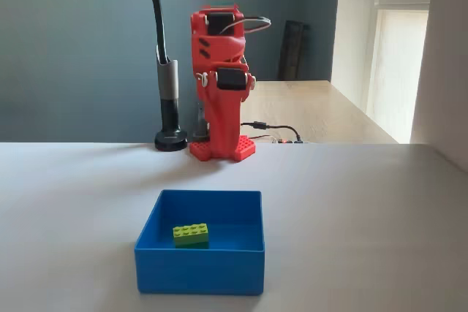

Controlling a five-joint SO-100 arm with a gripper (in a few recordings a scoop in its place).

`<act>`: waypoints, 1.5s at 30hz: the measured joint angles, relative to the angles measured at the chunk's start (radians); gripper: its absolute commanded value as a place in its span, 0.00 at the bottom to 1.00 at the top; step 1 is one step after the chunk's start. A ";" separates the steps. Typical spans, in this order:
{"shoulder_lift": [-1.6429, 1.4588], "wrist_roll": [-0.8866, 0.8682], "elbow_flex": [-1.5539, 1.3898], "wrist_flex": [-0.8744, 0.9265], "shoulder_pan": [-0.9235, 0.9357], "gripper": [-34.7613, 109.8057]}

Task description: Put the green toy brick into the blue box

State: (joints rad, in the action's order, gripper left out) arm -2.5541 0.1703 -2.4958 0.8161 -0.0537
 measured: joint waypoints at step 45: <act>-0.687 0.006 -0.624 0.018 0.049 0.24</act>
State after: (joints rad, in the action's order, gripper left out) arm -3.2413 0.1764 -3.1201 0.8345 -0.0046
